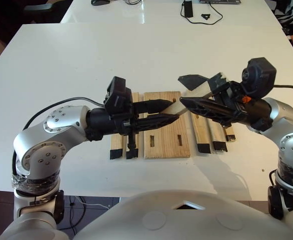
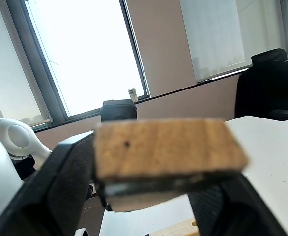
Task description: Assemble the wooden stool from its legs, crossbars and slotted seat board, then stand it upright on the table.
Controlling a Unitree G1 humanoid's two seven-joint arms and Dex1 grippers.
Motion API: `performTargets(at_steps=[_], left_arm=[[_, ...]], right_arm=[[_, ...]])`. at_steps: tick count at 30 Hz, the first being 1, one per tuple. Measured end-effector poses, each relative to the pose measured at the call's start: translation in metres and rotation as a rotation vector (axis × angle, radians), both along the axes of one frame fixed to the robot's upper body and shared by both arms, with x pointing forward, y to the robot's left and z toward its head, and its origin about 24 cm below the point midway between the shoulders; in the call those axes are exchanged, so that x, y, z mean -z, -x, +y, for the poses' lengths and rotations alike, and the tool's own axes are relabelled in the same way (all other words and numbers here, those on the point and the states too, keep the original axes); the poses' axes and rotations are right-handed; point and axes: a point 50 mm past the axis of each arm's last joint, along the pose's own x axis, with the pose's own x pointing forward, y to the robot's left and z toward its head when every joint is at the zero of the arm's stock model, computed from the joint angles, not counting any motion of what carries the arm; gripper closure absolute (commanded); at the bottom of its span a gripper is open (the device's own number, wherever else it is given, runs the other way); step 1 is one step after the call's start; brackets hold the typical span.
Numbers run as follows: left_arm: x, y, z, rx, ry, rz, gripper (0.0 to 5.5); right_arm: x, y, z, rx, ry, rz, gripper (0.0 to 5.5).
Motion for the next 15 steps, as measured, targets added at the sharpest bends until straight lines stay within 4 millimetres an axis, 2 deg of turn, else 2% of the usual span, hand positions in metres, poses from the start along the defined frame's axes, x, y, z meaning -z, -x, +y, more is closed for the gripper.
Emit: performTargets(at_steps=[5,15], left_arm=[[-0.0012,-0.0008,-0.0002,-0.006,0.002,-0.004,4.22],[0.0014,0.0009,-0.0033,0.020,-0.005,0.021,4.22]], right_arm=[[0.0071,0.0013,-0.0021,-0.001,0.048,-0.008,4.05],[0.0089,0.0023,-0.0058,-0.030,0.077,-0.084,4.07]])
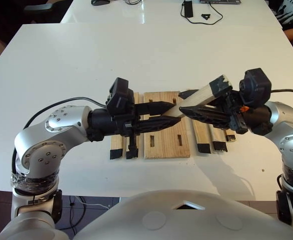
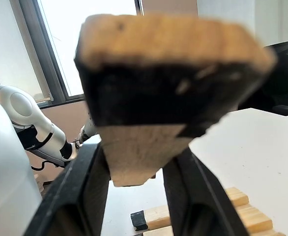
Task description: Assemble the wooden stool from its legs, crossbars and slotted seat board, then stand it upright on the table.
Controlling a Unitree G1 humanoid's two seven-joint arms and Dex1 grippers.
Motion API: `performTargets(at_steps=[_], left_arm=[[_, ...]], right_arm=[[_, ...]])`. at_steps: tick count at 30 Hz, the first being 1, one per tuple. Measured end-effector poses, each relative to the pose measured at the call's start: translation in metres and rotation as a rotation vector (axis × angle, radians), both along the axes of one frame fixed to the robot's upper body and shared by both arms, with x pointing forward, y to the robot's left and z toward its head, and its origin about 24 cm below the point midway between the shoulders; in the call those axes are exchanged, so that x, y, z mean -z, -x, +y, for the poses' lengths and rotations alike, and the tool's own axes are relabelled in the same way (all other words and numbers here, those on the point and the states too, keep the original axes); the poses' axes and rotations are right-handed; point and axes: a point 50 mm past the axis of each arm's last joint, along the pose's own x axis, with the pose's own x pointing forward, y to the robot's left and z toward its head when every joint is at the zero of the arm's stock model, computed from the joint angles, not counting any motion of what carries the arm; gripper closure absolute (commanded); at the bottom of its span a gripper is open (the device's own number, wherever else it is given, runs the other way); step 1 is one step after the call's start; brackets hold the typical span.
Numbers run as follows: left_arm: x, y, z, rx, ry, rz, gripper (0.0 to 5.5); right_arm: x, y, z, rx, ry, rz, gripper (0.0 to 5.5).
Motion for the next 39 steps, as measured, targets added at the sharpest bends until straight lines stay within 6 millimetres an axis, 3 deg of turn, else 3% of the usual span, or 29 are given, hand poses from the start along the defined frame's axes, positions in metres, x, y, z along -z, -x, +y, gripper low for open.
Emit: performTargets(at_steps=[1,4,8,13,18,22,39], left_arm=[[0.001,-0.001,-0.001,-0.005,-0.006,0.001,4.22],[0.006,-0.007,-0.002,-0.066,-0.034,0.008,3.47],[0.015,-0.010,-0.003,-0.125,-0.056,0.026,2.83],[0.037,-0.025,0.000,-0.311,-0.208,-0.033,1.99],[0.053,-0.022,-0.001,-0.338,-0.267,-0.057,1.96],[0.059,-0.019,-0.003,-0.338,-0.292,-0.084,1.96],[0.063,-0.014,-0.004,-0.313,-0.289,-0.089,1.96]], right_arm=[[0.001,-0.001,-0.001,0.002,0.006,0.000,4.07],[0.005,-0.008,-0.006,0.052,0.047,-0.010,4.15],[0.017,-0.025,-0.026,0.203,0.166,-0.005,4.22],[0.025,-0.051,-0.057,0.383,0.357,-0.103,4.22],[0.035,-0.068,-0.094,0.468,0.531,-0.145,4.22],[0.047,-0.074,-0.111,0.491,0.565,-0.130,4.22],[0.086,-0.055,-0.116,0.361,0.656,-0.090,4.22]])
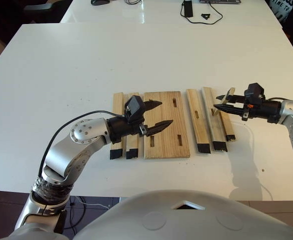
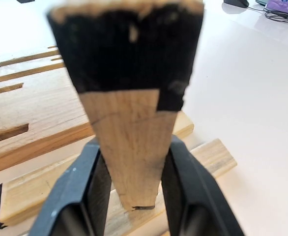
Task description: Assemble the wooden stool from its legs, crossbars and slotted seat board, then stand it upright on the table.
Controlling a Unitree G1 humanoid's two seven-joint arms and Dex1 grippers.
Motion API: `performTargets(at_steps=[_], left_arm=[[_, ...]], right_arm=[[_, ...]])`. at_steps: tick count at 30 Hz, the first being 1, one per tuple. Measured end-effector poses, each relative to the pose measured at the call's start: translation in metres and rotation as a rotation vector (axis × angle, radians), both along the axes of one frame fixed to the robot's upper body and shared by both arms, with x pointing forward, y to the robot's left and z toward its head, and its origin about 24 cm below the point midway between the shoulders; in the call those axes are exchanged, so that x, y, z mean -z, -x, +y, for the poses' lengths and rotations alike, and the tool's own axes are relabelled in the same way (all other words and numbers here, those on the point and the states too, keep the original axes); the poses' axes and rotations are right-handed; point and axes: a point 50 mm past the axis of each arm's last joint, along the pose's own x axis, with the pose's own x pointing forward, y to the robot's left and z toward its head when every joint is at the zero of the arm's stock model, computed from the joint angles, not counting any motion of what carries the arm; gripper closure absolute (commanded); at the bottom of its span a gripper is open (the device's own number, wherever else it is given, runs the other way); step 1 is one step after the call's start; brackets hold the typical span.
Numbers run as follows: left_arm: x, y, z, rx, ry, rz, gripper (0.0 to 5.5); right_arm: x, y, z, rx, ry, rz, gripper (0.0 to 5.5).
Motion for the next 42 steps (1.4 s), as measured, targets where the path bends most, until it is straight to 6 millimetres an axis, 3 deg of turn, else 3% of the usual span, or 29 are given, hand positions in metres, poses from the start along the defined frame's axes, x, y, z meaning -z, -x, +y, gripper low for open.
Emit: performTargets(at_steps=[8,21,42], left_arm=[[-0.001,0.001,0.000,0.010,0.001,-0.002,1.96],[0.000,0.004,0.003,0.034,-0.024,0.001,1.96],[0.002,0.006,0.003,0.056,-0.047,0.002,1.96]], right_arm=[[0.003,0.001,0.001,-0.032,0.021,-0.046,4.22],[0.012,0.021,-0.007,-0.154,0.018,-0.060,4.22],[0.001,0.014,-0.022,-0.309,0.202,-0.084,4.22]])
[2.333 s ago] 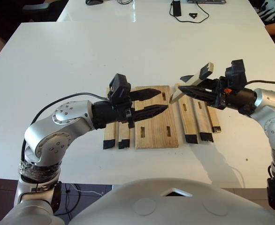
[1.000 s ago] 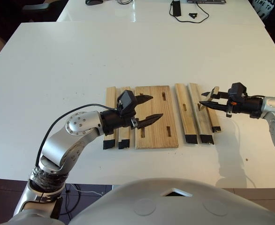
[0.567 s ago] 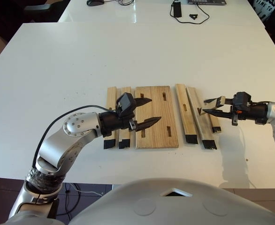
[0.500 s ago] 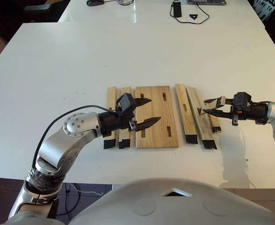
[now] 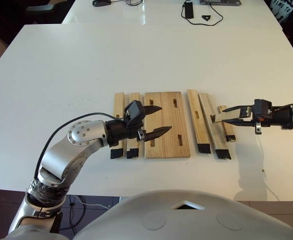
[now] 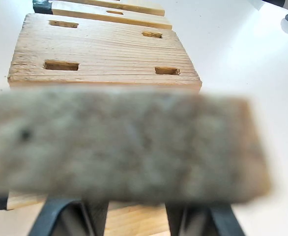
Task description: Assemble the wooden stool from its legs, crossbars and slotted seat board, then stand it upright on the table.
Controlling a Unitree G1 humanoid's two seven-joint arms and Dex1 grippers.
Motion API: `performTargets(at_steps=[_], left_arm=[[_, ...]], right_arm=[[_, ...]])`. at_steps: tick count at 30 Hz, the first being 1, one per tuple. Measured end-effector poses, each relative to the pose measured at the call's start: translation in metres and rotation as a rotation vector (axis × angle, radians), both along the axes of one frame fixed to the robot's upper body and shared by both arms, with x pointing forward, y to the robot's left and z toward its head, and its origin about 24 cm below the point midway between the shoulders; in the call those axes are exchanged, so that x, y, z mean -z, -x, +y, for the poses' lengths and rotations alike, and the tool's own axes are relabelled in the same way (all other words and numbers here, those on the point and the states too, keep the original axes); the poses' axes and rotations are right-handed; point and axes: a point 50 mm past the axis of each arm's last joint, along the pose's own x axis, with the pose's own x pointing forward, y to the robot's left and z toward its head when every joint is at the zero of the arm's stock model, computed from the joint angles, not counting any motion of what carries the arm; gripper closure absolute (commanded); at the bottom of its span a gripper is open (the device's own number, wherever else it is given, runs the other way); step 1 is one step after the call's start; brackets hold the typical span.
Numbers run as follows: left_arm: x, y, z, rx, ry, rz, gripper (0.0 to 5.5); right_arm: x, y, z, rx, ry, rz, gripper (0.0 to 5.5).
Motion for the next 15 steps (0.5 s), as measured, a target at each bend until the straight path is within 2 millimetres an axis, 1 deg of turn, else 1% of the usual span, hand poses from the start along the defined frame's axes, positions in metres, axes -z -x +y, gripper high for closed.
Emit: performTargets(at_steps=[6,8,15], left_arm=[[0.001,0.000,-0.001,0.000,-0.013,-0.006,1.96],[0.001,0.000,-0.001,-0.001,-0.014,-0.006,1.96],[0.003,0.002,-0.006,0.010,-0.007,-0.001,1.96]], right_arm=[[-0.007,-0.010,0.001,-0.077,0.103,0.031,4.22],[-0.010,-0.013,0.002,-0.087,0.108,0.047,4.22],[-0.022,-0.033,0.018,-0.171,0.193,0.144,4.22]])
